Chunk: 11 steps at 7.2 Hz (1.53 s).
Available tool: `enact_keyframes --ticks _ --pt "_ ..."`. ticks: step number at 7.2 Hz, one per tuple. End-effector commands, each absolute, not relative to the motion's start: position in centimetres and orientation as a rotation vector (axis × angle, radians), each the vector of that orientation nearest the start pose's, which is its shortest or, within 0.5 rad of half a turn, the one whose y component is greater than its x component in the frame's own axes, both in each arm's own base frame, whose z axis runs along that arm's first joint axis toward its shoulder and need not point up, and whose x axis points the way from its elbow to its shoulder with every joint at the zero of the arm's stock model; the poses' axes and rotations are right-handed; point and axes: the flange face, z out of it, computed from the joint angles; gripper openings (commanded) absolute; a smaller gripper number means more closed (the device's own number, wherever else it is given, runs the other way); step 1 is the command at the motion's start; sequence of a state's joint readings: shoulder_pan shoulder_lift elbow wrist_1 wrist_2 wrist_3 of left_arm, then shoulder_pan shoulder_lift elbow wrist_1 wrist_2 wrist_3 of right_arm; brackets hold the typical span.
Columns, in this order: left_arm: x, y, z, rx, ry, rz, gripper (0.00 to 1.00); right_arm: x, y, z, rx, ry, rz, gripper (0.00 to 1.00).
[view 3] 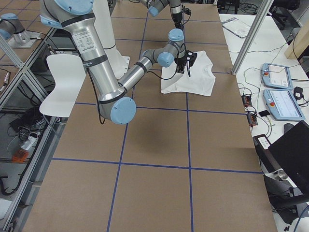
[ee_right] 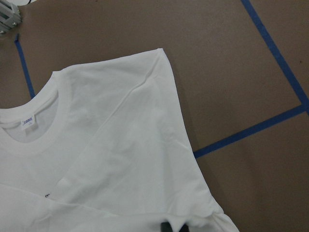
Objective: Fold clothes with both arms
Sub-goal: 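Carry the hem with both grippers over the shirt to the collar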
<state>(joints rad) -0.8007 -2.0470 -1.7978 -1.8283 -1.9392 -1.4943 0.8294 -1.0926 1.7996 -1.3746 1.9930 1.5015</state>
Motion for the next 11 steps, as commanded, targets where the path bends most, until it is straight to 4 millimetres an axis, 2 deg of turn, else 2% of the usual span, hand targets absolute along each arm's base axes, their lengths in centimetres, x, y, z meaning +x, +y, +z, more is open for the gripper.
enact_keyframes --ticks 1,2,3,5,7,10,11 --pt "36.1 -55.4 26.7 0.118 1.023 -0.518 0.0 -35.1 -57.1 27.2 0.049 -0.96 0.55 0.0" --pt "36.6 -56.8 26.3 0.125 1.026 -0.525 0.0 -34.8 -58.5 28.4 0.065 -0.966 0.554 0.0" --pt "37.6 -58.0 26.1 0.132 1.04 -0.522 0.0 -34.9 -59.1 28.4 0.07 -0.971 0.554 0.0" --pt "37.3 -58.1 25.9 0.114 1.059 -0.51 0.0 -35.5 -59.9 26.9 0.078 -0.983 0.551 0.0" --pt "36.3 -59.0 26.3 0.121 1.052 -0.53 0.0 -36.6 -61.4 26.8 0.069 -0.968 0.557 0.0" --pt "37.6 -61.3 30.2 0.12 1.047 -0.547 0.0 -37.5 -62.3 29.0 0.049 -0.926 0.557 0.0" --pt "38.1 -61.8 30.8 0.119 1.048 -0.546 0.0 -37.6 -62.4 29.5 0.043 -0.917 0.56 0.0"
